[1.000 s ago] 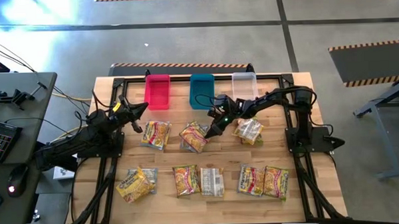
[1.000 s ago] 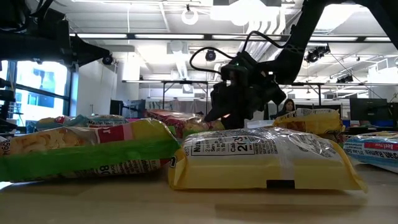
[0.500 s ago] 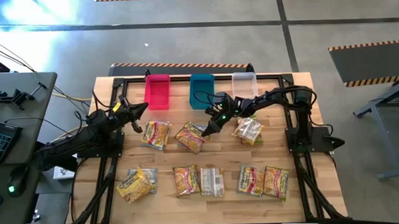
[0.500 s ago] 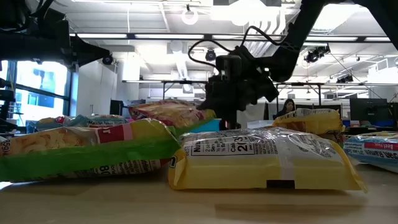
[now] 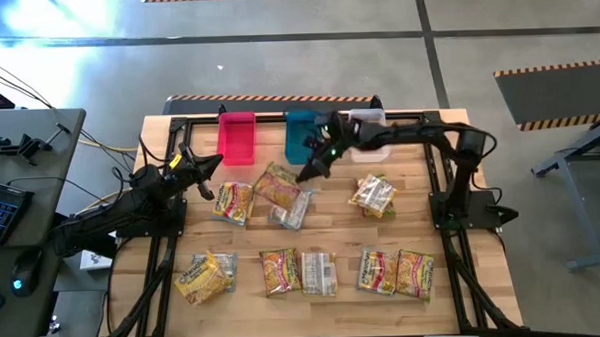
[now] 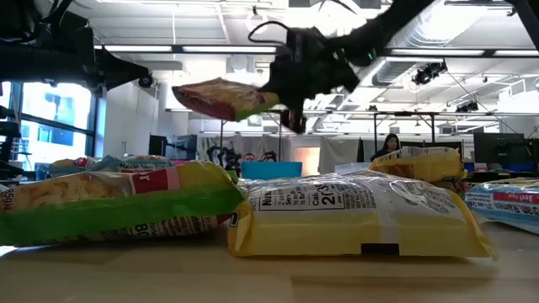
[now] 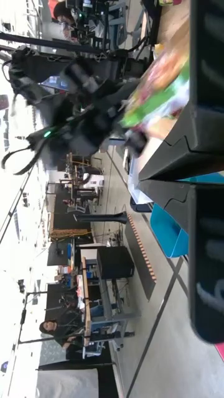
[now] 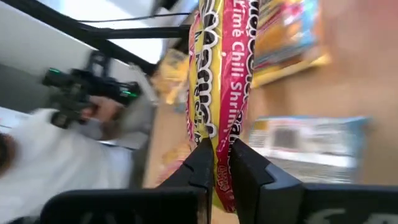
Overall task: Sort Maruchan noodles
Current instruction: Put the top left green noodle pack into the blue bin
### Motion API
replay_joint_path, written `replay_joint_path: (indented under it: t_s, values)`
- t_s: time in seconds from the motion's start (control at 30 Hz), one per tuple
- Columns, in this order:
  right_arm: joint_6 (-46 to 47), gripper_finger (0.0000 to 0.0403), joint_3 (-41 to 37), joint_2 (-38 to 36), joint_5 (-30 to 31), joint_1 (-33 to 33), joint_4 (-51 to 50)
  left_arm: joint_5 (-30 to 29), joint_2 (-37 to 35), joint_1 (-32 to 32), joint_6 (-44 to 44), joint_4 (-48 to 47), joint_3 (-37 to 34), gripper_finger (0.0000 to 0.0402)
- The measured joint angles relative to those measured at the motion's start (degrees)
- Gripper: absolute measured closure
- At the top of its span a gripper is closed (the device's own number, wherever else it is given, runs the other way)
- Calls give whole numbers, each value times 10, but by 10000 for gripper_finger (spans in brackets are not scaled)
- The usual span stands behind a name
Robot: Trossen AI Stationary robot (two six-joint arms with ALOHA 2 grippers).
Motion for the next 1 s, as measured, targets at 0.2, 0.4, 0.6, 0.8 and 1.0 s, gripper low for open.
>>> replay_joint_path:
  t_s: [0.2, 0.4, 0.6, 0.8, 1.0]
  values:
    - [-264, 383, 201, 8, 188, -45, -346, 0, 0, 0, 0, 0, 0, 401]
    - [-435, 389, 320, 34, 347, -90, -444, -1, 0, 0, 1, 0, 0, 401]
    - [-529, 400, 334, 71, 370, -134, -425, -2, 0, 0, -1, 0, 0, 401]
    - [-567, 399, 333, 110, 375, -150, -406, -2, 0, 0, -1, 0, 0, 401]
    - [-572, 399, 333, 128, 374, -154, -376, -3, 0, 0, -1, 0, 0, 401]
